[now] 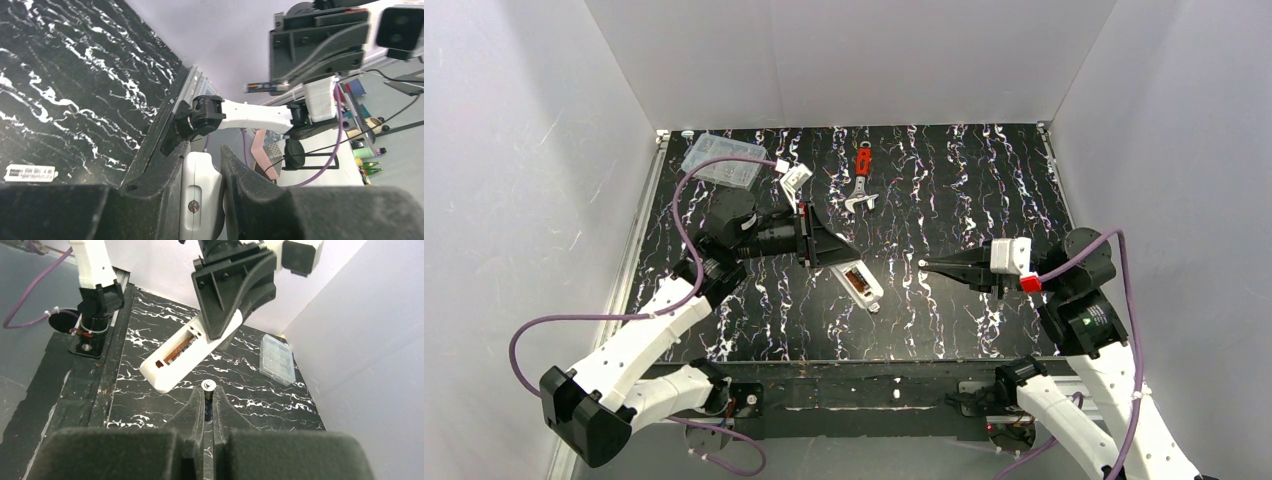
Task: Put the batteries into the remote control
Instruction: Place the battery at the center of the board.
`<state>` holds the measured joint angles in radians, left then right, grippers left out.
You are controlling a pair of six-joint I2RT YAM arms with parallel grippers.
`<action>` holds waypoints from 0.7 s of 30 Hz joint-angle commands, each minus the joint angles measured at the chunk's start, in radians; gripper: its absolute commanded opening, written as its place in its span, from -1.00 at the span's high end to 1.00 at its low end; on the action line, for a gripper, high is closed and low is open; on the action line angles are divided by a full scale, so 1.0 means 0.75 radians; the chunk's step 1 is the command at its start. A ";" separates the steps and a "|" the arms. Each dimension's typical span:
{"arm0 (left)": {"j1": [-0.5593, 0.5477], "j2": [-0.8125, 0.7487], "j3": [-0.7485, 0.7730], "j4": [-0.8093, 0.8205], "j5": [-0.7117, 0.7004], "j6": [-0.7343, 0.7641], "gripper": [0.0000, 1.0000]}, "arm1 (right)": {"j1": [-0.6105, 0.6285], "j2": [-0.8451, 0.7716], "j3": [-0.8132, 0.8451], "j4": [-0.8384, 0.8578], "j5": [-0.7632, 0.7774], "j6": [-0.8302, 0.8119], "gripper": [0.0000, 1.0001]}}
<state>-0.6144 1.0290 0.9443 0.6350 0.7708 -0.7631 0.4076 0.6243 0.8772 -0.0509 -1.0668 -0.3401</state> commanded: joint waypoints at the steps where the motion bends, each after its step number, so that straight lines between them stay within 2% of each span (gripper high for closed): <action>1: 0.001 -0.040 0.125 0.169 0.128 -0.039 1.00 | 0.001 -0.013 -0.036 0.162 0.126 0.126 0.97; 4: -0.001 -0.066 0.215 0.092 0.168 0.015 1.00 | 0.001 -0.002 -0.043 0.219 0.141 0.184 0.97; 7: -0.003 -0.069 0.264 0.133 0.226 -0.026 1.00 | 0.001 0.004 -0.061 0.277 0.157 0.227 0.97; 9: -0.003 -0.076 0.239 0.243 0.217 -0.098 1.00 | 0.001 0.009 -0.065 0.285 0.174 0.236 0.97; 18: -0.003 -0.060 0.204 0.346 0.183 -0.163 1.00 | 0.001 -0.011 -0.075 0.284 0.220 0.255 0.97; 21: -0.003 -0.061 0.201 0.344 0.178 -0.166 1.00 | 0.001 -0.019 -0.094 0.320 0.306 0.312 0.97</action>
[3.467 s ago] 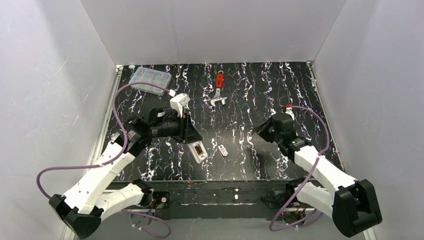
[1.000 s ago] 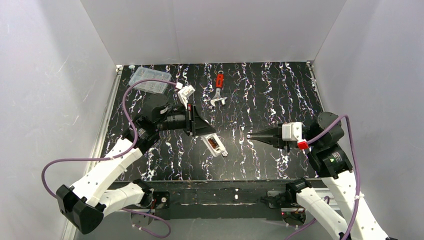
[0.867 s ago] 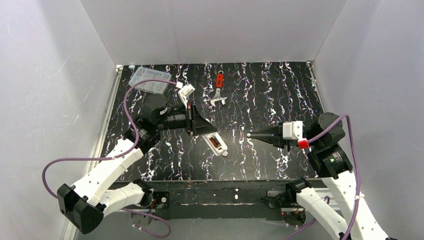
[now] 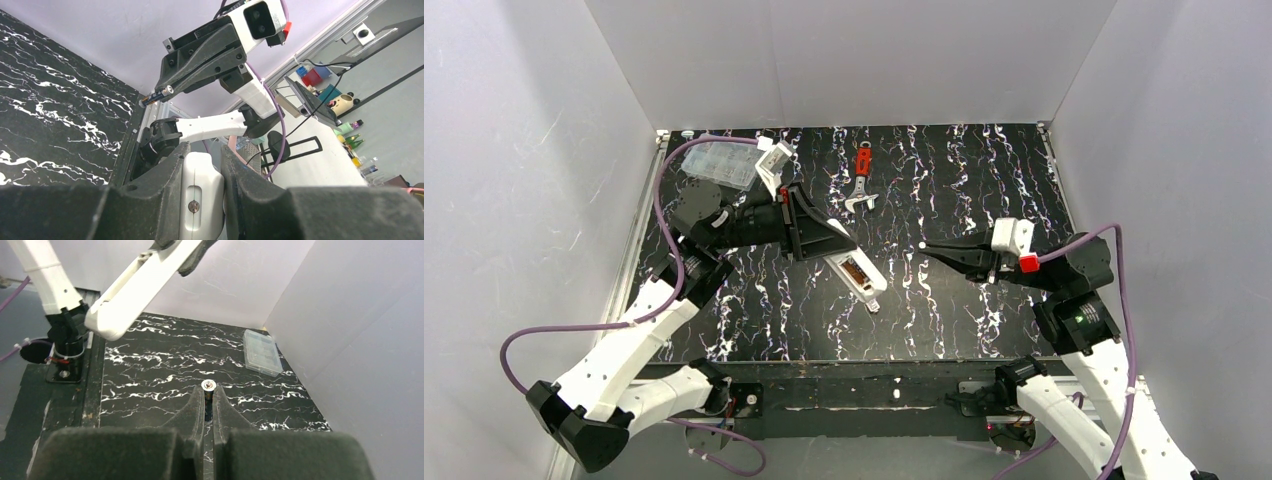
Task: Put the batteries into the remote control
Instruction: Place the battery at the center of the board.
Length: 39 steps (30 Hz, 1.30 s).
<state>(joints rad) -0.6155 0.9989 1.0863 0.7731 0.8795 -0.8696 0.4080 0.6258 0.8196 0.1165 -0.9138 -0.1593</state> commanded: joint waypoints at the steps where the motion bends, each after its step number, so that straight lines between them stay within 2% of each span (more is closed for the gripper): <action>1: -0.002 -0.021 0.009 0.148 0.024 -0.018 1.00 | 0.000 -0.027 -0.031 0.129 0.150 0.114 0.97; 4: -0.001 -0.040 -0.009 0.048 -0.058 0.039 1.00 | 0.000 -0.033 -0.066 0.230 0.326 0.277 0.97; 7: -0.001 -0.077 -0.052 -0.116 -0.229 0.127 1.00 | 0.000 -0.029 -0.068 0.251 0.434 0.388 0.97; 13: -0.001 -0.122 -0.150 -0.136 -0.403 0.179 1.00 | 0.000 -0.007 -0.039 0.234 0.589 0.582 0.97; 18: -0.002 -0.121 -0.197 -0.206 -0.579 0.183 1.00 | 0.001 0.097 0.094 0.017 0.824 0.916 0.97; 21: -0.002 -0.116 -0.230 -0.256 -0.716 0.186 1.00 | 0.002 0.193 0.189 -0.173 0.898 1.134 0.97; 23: -0.002 -0.108 -0.261 -0.261 -0.787 0.167 1.00 | 0.002 0.265 0.253 -0.318 0.917 1.201 0.97; 31: -0.002 -0.145 -0.257 -0.396 -0.835 0.240 1.00 | 0.001 0.526 0.265 -0.899 1.273 1.461 0.97; 36: -0.001 -0.204 -0.250 -0.484 -0.848 0.293 1.00 | 0.002 0.740 0.116 -0.897 1.167 1.593 0.97; 39: 0.000 -0.223 -0.246 -0.528 -0.855 0.301 1.00 | 0.002 0.822 0.017 -0.777 1.146 1.666 0.97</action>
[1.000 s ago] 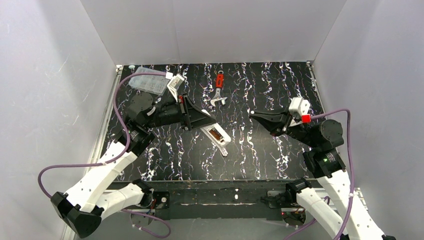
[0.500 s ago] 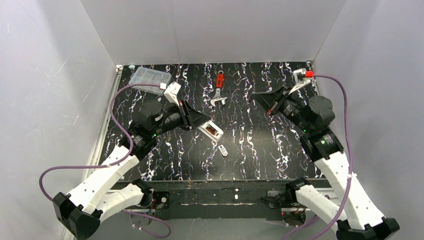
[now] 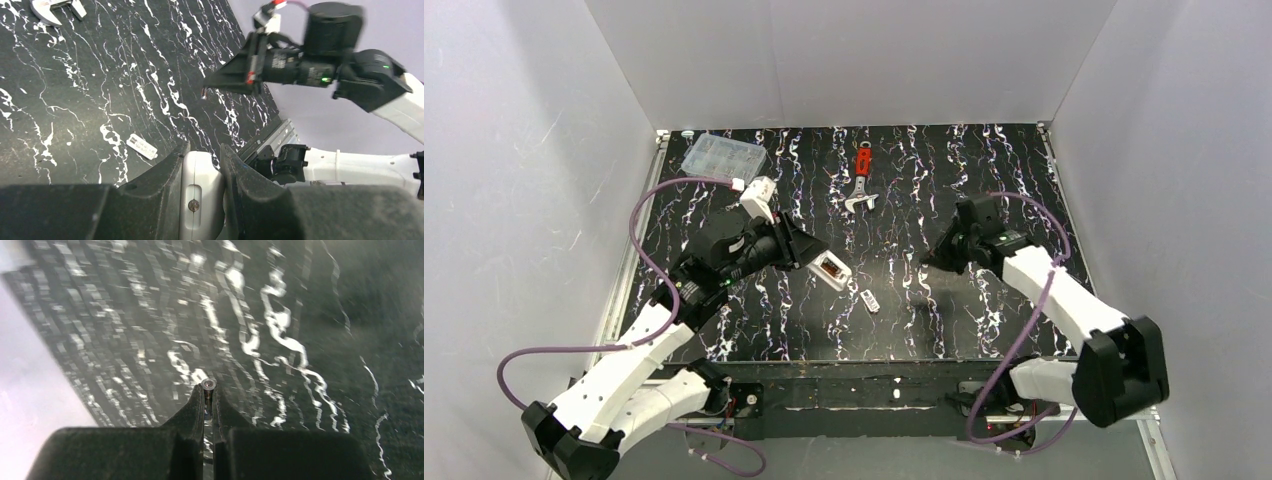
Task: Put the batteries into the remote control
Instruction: Place the battery at the center of the board.
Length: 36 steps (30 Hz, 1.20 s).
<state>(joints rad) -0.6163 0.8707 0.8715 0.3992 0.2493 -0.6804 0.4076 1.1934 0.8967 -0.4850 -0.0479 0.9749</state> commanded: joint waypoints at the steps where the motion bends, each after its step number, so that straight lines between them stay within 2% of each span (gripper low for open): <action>1: 0.000 -0.056 0.040 -0.035 -0.015 0.049 1.00 | 0.002 0.096 -0.105 0.059 -0.009 0.176 0.97; 7: 0.000 -0.071 0.042 -0.072 -0.013 0.053 1.00 | 0.005 0.299 -0.108 0.157 -0.034 0.267 0.97; 13: 0.000 -0.083 0.032 -0.087 -0.027 0.056 1.00 | 0.029 0.508 -0.031 0.132 -0.018 0.229 0.97; 22: -0.001 -0.074 0.027 -0.106 -0.012 0.093 1.00 | 0.048 0.571 0.002 0.122 -0.004 0.184 0.52; 27: -0.001 -0.051 0.038 -0.126 0.017 0.102 1.00 | 0.048 0.591 0.037 0.084 -0.030 0.147 0.19; 32: 0.000 -0.052 0.038 -0.136 0.018 0.109 1.00 | 0.048 0.542 0.039 0.059 -0.010 0.071 0.10; 36: -0.001 -0.059 0.032 -0.154 0.014 0.115 1.00 | 0.064 0.505 0.152 -0.027 0.023 -0.216 0.10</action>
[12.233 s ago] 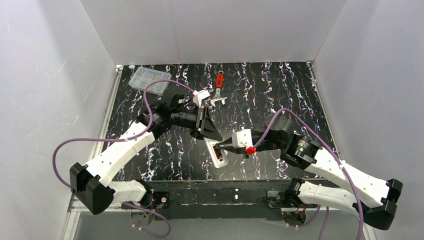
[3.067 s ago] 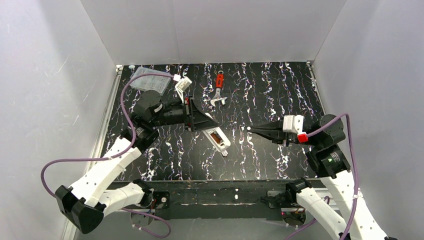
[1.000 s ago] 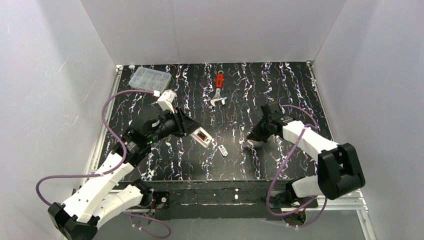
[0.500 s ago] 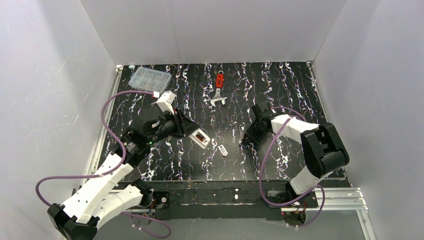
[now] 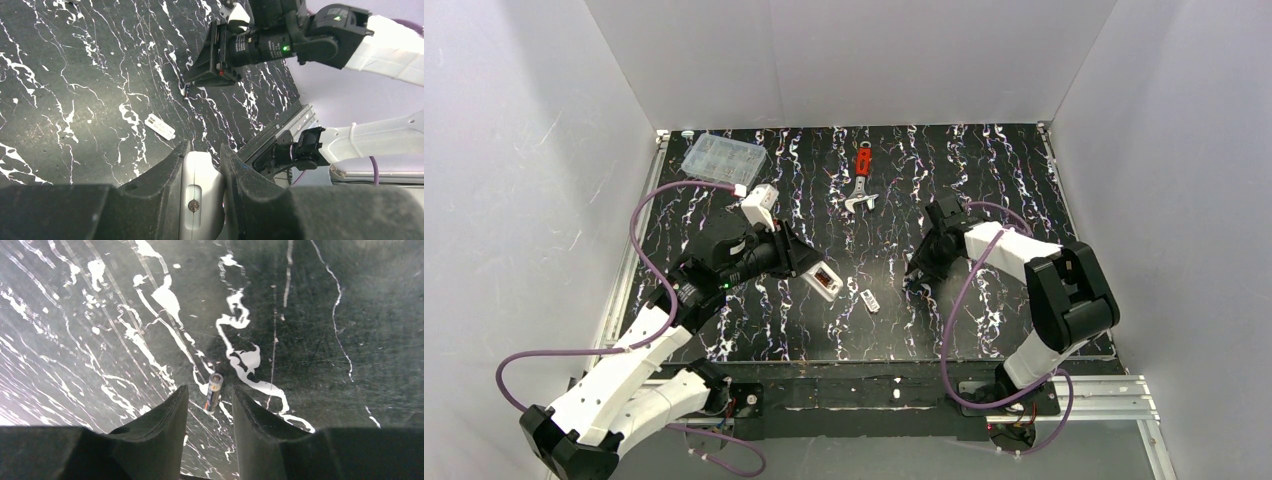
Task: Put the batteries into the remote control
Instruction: Place the battery at the center of the board, then pick up the battery from the center of the board.
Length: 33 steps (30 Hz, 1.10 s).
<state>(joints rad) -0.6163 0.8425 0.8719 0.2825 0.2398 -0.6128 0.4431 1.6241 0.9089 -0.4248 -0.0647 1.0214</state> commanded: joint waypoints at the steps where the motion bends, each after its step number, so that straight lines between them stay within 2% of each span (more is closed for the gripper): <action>1: -0.001 -0.020 0.033 -0.003 0.028 0.025 1.00 | 0.016 -0.071 0.175 -0.153 0.059 -0.347 0.10; 4: -0.001 -0.005 0.046 -0.024 0.036 0.030 1.00 | 0.015 -0.098 0.220 -0.173 0.056 -0.530 0.10; 12: 0.000 -0.010 0.051 -0.038 0.031 0.016 1.00 | 0.014 -0.206 0.188 0.013 -0.191 -0.936 0.22; 17: 0.001 -0.024 0.073 -0.083 -0.002 0.050 1.00 | 0.015 -0.537 -0.109 0.560 -0.270 -1.112 0.20; 18: 0.001 -0.021 0.086 -0.096 -0.002 0.061 1.00 | 0.015 -0.581 -0.166 0.714 -0.309 -1.225 0.19; 20: 0.002 -0.012 0.111 -0.118 0.005 0.077 1.00 | 0.017 -0.624 -0.243 0.809 -0.349 -1.487 0.18; 21: 0.002 -0.007 0.122 -0.125 0.008 0.081 1.00 | 0.015 -0.616 -0.232 0.763 -0.335 -1.604 0.14; 25: 0.002 0.002 0.156 -0.146 0.020 0.083 1.00 | 0.009 -0.497 -0.021 0.294 -0.257 -2.012 0.15; 29: 0.003 0.003 0.158 -0.158 0.040 0.082 1.00 | 0.007 -0.445 0.084 -0.154 -0.427 -2.567 0.20; 33: 0.001 0.004 0.152 -0.156 0.075 0.085 1.00 | 0.007 -0.360 0.148 -0.369 -0.426 -2.818 0.20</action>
<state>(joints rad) -0.6163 0.8513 0.9546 0.1658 0.2508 -0.5659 0.4488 1.3075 0.9466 -0.4397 -0.3378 -0.7418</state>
